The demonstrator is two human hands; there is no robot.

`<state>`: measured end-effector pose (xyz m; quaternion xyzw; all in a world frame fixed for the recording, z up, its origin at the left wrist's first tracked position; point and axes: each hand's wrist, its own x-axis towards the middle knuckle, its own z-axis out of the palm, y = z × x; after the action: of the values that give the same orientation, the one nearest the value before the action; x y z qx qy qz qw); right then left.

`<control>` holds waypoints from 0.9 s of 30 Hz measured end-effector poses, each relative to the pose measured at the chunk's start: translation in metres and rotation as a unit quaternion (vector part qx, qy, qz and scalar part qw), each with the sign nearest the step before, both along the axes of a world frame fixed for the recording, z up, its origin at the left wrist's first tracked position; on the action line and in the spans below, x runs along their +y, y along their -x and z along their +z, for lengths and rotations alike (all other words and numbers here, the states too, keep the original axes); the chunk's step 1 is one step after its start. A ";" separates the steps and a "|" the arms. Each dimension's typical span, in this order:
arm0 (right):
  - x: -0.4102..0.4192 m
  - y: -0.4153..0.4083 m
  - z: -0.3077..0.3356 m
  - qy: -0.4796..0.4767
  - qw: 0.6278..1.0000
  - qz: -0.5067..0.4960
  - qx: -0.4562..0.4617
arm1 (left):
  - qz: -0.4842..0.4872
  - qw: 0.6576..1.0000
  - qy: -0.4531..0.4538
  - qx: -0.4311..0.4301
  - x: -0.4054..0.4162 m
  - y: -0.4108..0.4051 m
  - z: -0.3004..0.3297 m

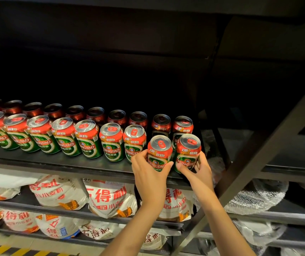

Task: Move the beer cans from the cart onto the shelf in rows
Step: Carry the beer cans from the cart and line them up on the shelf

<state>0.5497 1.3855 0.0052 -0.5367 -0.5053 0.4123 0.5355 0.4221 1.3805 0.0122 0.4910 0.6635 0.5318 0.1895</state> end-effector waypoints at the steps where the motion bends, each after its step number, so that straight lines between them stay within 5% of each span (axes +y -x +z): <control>1: 0.000 0.000 0.000 0.000 1.000 0.001 0.000 | -0.001 1.000 0.001 -0.003 -0.001 -0.001 0.000; 7: -0.001 0.001 0.001 0.000 1.000 0.001 0.003 | -0.103 0.993 0.010 -0.054 -0.007 0.011 -0.017; 27: -0.005 0.000 -0.001 0.011 1.000 0.016 -0.023 | -0.066 0.998 0.012 -0.020 -0.006 0.005 -0.029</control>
<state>0.5496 1.3801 0.0039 -0.5438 -0.5214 0.4139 0.5110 0.4172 1.3741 -0.0170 0.5207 0.6321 0.5195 0.2439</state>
